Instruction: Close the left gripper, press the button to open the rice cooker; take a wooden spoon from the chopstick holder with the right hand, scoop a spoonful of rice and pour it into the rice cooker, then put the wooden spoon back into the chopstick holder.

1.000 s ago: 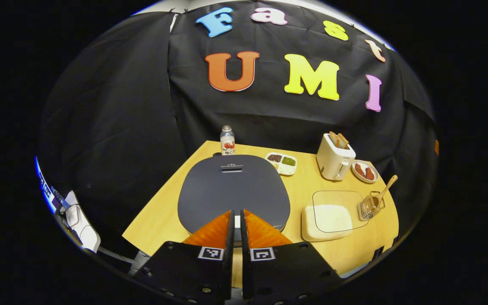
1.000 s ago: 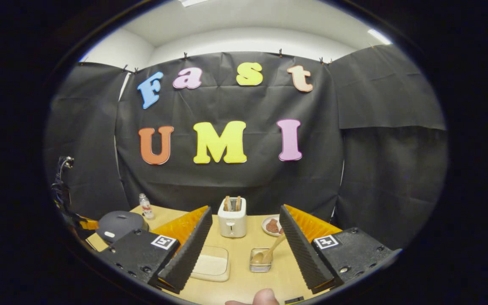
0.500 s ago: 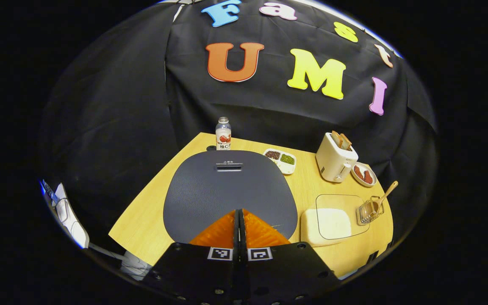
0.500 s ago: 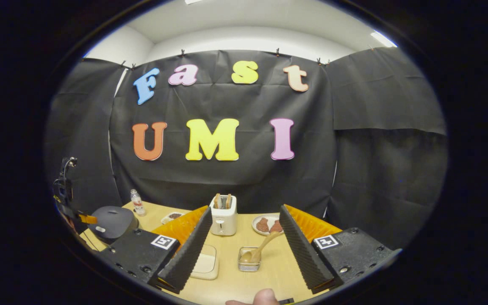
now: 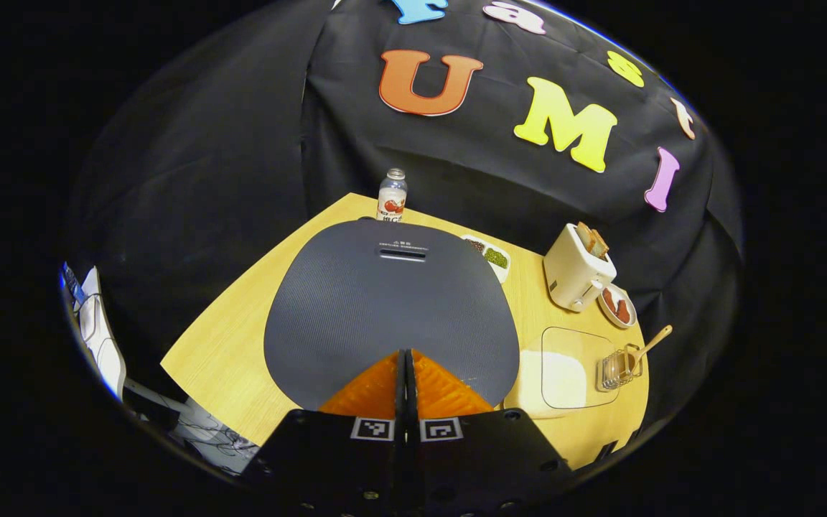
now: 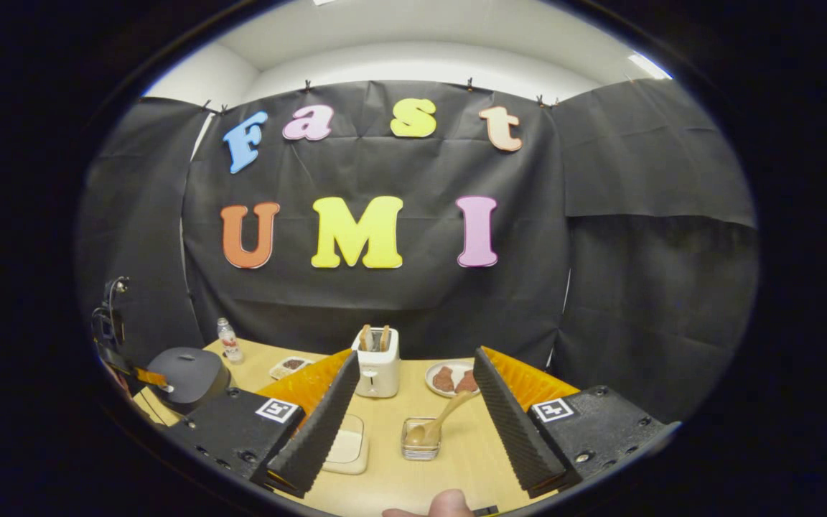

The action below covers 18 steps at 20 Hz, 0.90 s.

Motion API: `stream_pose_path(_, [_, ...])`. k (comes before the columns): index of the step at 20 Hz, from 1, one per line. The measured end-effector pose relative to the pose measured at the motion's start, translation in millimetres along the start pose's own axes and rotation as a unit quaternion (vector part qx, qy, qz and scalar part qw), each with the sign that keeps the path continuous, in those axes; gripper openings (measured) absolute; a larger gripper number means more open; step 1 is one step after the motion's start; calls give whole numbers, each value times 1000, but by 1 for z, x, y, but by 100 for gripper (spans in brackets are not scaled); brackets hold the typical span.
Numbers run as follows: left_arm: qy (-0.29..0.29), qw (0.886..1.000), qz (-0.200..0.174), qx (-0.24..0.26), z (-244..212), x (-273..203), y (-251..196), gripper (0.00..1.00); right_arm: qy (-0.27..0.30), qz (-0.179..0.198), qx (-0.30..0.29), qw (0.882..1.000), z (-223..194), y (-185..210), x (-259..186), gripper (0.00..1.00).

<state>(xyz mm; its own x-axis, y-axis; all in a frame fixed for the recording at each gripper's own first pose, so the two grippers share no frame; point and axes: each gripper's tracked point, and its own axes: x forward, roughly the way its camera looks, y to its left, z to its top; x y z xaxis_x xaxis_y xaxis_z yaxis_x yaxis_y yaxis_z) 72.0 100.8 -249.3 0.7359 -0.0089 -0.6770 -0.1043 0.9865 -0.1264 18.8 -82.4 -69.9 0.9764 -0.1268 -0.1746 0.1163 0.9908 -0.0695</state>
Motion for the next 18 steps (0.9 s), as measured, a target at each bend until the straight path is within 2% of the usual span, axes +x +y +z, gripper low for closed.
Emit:
stream_pose_path(4, [21,999,8,28,-3,0,1,0,-1,7,-1,1000,-2,4,-2,100])
stream_pose_path(8, [11,1000,4,15,-3,2,2,0,-3,5,1,1000,-2,-1,-8,100])
stream_pose_path(11, [-17,1000,-5,8,6,-3,0,0,-7,4,7,1000,3,-5,-13,100])
stream_pose_path(14, [-58,998,2,-6,29,-18,-2,1,-14,8,15,1000,7,-3,-16,100])
stream_pose_path(18, [-141,989,4,41,83,-47,-15,2,-21,14,21,999,10,-3,-19,100])
